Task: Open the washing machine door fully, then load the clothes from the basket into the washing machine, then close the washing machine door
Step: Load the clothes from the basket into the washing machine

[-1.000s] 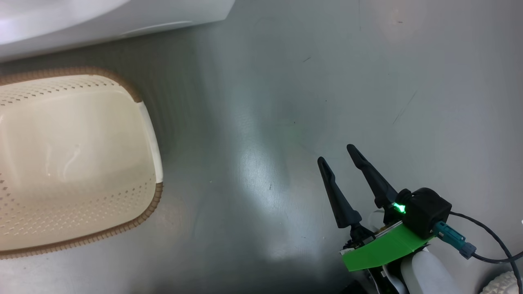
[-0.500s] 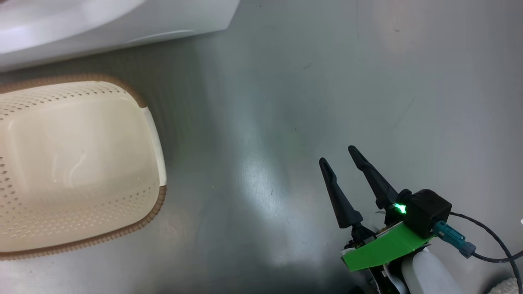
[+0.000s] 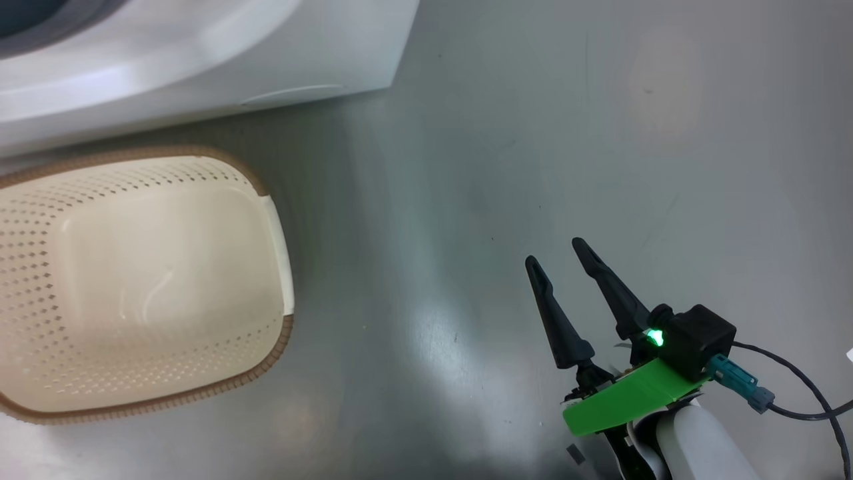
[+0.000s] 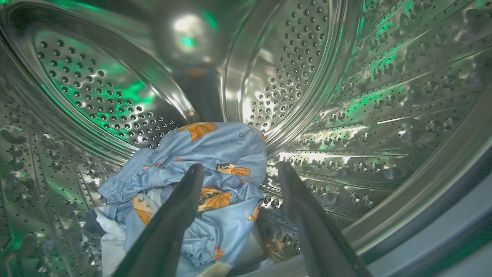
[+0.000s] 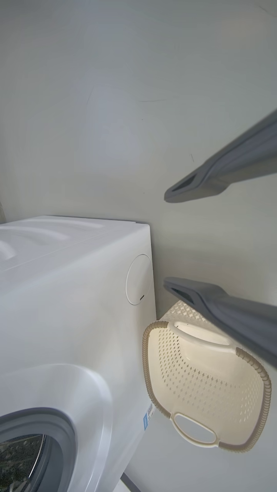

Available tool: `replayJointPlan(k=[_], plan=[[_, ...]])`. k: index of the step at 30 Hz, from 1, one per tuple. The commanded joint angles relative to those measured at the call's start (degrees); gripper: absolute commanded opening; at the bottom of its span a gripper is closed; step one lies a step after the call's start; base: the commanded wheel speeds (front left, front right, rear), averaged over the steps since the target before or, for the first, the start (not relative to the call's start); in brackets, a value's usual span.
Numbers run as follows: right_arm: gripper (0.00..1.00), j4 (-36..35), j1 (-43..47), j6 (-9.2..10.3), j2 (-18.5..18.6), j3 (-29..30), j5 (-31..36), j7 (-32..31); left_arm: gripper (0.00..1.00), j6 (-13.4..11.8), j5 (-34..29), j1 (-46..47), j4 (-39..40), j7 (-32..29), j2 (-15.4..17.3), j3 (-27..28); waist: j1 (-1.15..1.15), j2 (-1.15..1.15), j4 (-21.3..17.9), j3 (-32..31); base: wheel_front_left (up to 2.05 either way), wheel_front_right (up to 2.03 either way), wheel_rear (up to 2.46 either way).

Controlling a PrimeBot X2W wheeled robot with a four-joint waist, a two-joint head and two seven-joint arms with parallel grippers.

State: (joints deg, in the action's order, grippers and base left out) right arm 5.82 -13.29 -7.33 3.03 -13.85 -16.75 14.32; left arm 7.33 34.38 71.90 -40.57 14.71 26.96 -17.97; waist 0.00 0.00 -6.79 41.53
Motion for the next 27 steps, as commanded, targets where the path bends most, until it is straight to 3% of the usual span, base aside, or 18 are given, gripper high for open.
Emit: replayJointPlan(k=[1, 12, 27], plan=[[1.00, -0.7, 0.3, -0.16, -0.2, -1.0, -0.2, 0.7, 1.00, 0.1, 0.5, -0.9, 1.2, 0.3, 2.6, 0.9, 0.00, 0.00, 0.7, -1.5, 0.00, 0.00, 0.00], [1.00, 1.9, -0.3, -0.16, -0.2, 0.5, 0.1, 0.7, 1.00, 0.2, 2.1, -8.1, 3.2, 0.3, -0.6, 0.8, 0.00, 0.00, 2.8, -7.7, 0.00, 0.00, 0.00], [1.00, 5.2, 1.0, -0.16, -0.2, 1.3, -0.2, 0.7, 1.00, 0.2, 1.6, -21.2, 9.7, 0.3, -4.9, 7.1, 0.00, 0.00, 5.1, -18.1, 0.00, 0.00, 0.00]])
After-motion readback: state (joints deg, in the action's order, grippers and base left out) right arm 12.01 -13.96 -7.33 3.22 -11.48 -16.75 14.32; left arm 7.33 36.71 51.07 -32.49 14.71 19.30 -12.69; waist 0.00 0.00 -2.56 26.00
